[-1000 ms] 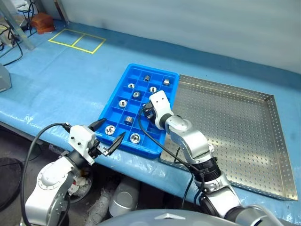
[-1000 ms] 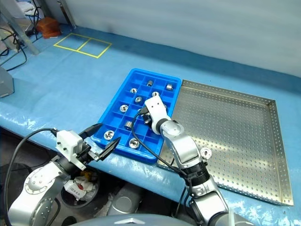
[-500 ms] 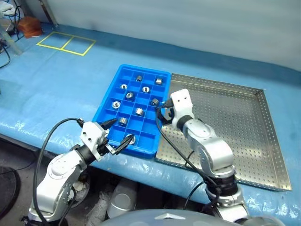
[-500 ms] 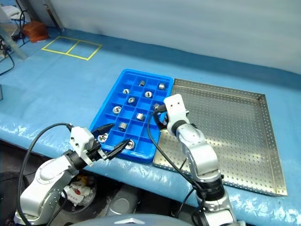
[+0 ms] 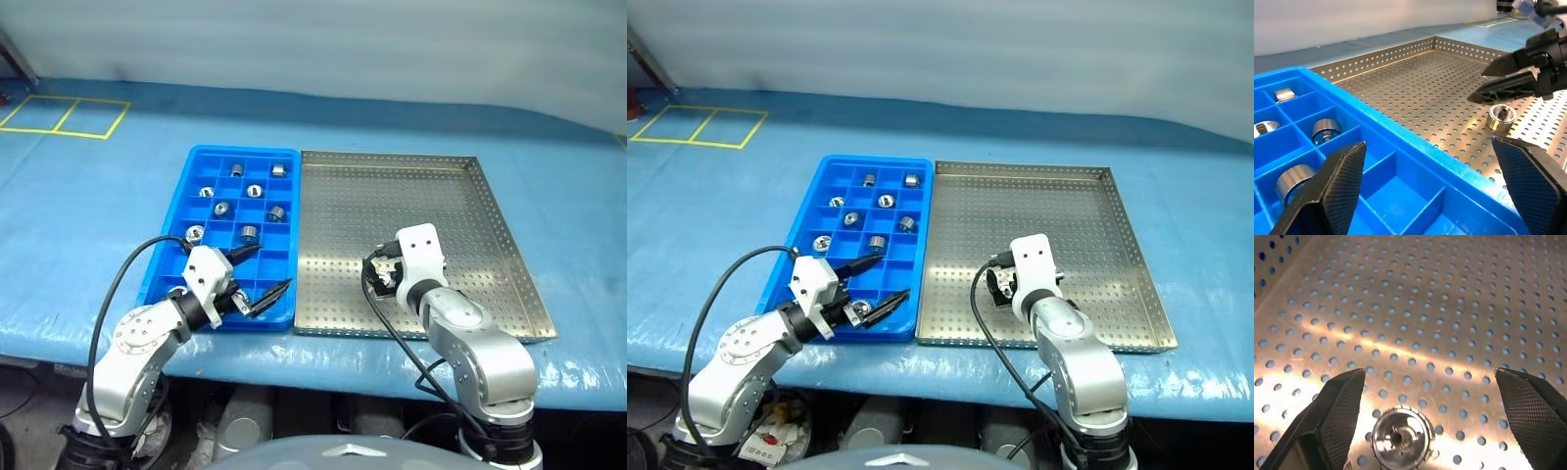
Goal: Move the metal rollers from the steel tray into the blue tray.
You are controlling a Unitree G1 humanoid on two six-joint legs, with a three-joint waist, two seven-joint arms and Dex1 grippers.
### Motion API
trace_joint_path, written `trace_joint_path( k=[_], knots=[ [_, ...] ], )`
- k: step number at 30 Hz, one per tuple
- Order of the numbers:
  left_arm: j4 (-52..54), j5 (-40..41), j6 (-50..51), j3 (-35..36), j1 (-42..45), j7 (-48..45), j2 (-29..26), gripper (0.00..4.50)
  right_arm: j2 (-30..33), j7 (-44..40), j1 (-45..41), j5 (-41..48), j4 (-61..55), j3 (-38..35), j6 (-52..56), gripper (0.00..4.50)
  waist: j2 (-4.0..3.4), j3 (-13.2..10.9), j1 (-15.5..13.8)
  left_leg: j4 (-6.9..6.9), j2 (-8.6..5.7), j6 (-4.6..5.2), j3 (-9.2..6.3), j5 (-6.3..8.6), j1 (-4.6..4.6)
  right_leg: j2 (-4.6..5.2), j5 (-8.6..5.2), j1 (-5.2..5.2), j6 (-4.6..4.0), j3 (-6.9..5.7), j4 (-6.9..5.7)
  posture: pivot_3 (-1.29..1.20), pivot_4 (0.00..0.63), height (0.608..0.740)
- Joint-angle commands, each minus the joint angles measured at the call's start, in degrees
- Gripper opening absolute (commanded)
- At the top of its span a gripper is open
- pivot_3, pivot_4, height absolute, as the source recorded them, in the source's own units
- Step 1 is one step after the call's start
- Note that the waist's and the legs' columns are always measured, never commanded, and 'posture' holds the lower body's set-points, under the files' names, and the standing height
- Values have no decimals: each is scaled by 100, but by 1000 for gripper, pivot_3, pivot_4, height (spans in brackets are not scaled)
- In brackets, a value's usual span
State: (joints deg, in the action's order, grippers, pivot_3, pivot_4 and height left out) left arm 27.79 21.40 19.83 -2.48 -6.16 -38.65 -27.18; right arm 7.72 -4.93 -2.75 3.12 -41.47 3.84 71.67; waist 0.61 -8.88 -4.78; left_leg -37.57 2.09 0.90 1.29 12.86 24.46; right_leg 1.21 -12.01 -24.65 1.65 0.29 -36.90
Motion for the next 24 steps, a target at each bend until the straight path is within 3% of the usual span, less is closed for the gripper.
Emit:
trace_joint_path(
  k=[1, 9, 17, 18, 24],
  knots=[
    [59, 62, -47, 16, 46, -51, -29, 4500, -103, 30, 176, 85, -282, -9, 16, 4473, 0, 0, 44, 0, 0, 0, -2, 0, 0, 0, 0, 0, 0, 1, 0, 214, 150, 740],
    [37, 51, -56, 17, 52, -77, -41, 4500, -75, -29, 415, 131, 54, 150, -299, 4473, 0, 0, 71, -1, 2, 2, -8, -1, 0, 7, 1, 0, 3, 7, 1, 215, 150, 740],
    [109, 66, -65, 67, -59, -32, -29, 4500, 132, -58, 348, 164, 132, 206, -488, 1865, 1, 0, 60, -1, 1, 2, -8, -1, 1, 7, 2, 0, 3, 7, 1, 240, 150, 740],
    [130, 72, -67, 86, -89, -22, -32, 4500, 158, -62, 312, 173, 125, 197, -498, 1697, 1, 0, 59, -1, 1, 2, -8, -1, 1, 8, 2, 0, 3, 7, 2, 240, 150, 740],
    [250, 61, -102, 261, -257, 133, -9, 4500, 332, -202, -453, 211, 161, 283, -587, 1700, 0, -1, 45, -2, 1, 4, -10, -2, -1, 5, 3, -1, 5, 8, -1, 286, 150, 740]
  ],
)
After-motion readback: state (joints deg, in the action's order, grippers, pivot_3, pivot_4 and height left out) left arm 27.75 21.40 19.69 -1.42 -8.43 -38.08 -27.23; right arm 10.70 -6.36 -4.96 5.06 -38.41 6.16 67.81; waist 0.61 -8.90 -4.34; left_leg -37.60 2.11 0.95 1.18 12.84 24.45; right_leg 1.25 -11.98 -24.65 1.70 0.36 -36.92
